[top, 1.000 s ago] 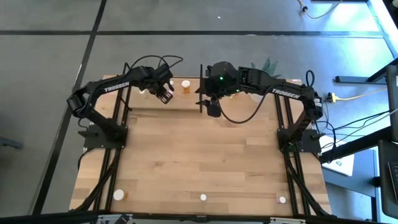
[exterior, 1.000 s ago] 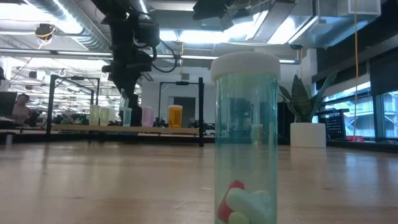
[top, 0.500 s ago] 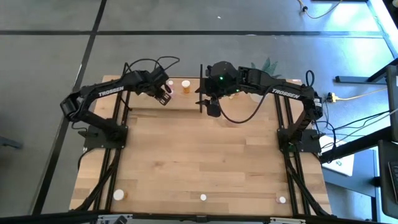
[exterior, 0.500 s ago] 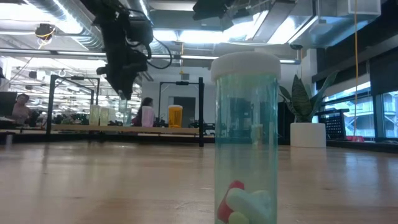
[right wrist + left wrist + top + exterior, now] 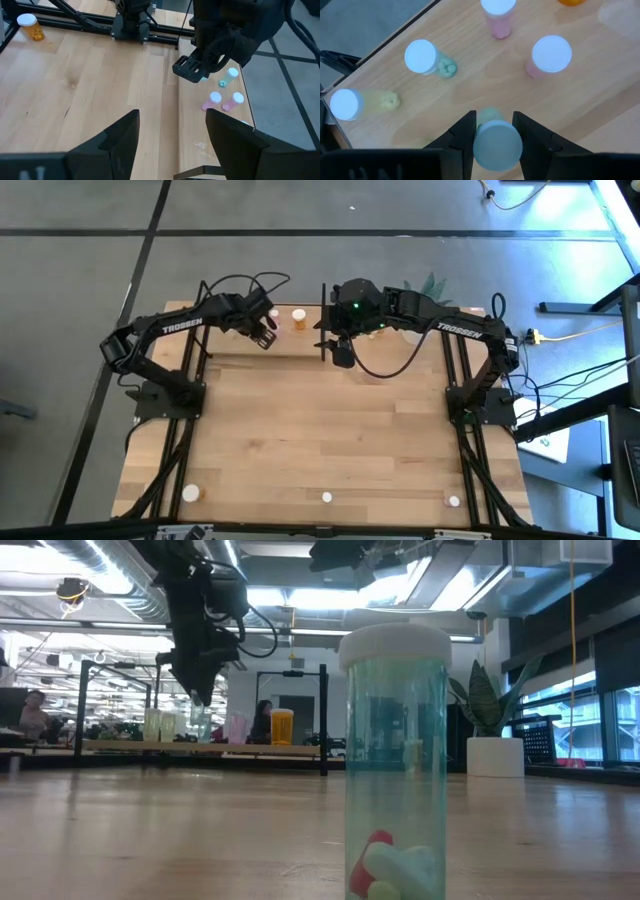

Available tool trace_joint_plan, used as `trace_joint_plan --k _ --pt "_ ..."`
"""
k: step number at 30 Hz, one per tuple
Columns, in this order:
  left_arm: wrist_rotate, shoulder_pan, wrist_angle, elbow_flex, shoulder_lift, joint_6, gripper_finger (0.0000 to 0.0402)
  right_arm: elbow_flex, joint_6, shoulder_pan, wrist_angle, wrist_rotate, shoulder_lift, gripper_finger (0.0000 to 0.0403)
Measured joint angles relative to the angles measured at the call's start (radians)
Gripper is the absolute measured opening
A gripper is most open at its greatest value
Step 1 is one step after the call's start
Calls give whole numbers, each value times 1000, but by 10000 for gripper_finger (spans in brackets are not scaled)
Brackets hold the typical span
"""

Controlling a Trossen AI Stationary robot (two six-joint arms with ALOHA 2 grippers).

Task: Pick and place medicine bottles onto shelf by color
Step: Put the left green pill bottle on the shelf and align it with the other green pill bottle

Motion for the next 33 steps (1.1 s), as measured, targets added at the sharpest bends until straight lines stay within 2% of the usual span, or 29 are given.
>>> trace_joint_plan --k 14,23,33 --pt "-3 20 0 -1 0 -51 110 0 0 0 0 0 0 231" --pt "24 25 102 -84 2 -64 110 0 0 0 0 0 0 231" --pt "16 52 112 -86 2 -79 110 0 0 0 0 0 0 231"
